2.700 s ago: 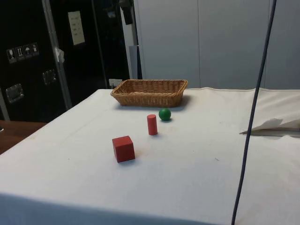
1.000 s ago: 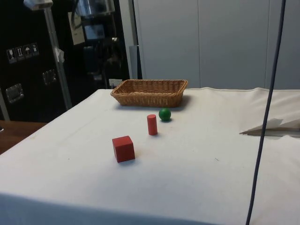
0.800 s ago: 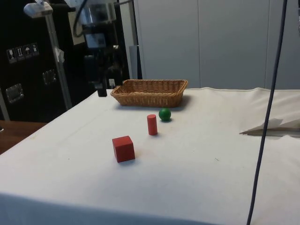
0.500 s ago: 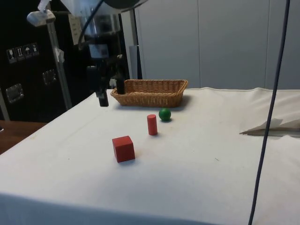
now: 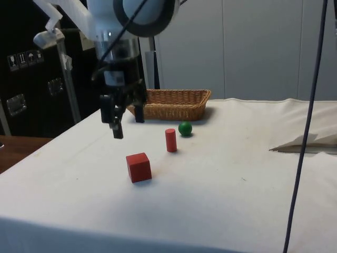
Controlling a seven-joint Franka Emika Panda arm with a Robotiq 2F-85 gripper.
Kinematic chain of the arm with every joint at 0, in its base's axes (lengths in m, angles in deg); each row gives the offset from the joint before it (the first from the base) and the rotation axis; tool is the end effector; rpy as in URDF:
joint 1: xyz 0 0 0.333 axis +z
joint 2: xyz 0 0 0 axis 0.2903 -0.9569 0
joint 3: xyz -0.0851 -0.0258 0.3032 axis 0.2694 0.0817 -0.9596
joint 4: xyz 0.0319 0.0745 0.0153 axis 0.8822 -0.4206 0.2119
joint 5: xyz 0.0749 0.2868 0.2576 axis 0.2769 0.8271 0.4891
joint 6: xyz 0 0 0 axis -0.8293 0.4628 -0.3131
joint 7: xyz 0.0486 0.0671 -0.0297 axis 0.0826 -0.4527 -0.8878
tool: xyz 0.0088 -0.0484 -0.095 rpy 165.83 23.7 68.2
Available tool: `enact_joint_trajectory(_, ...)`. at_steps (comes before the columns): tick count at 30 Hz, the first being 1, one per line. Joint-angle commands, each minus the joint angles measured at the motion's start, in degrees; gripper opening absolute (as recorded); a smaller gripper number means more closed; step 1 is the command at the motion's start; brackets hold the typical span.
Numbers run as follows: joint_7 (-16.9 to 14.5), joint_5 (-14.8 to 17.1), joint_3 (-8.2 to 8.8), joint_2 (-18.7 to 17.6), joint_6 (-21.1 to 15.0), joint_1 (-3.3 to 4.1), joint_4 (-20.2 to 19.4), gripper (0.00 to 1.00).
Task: Pick up the object to the left of the cylinder and place it into the basket.
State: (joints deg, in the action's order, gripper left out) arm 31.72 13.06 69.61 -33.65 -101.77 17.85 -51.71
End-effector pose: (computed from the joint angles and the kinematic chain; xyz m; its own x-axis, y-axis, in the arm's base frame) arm 0.5551 0.1402 0.2736 0.9903 -0.1344 0.0351 -0.1353 -0.9905 0.0262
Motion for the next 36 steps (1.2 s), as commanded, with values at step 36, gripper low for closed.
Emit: enact_joint_trajectory(36,12.72,0.29,-0.63,-10.54,-11.97,-0.46,-1.43,1.00)
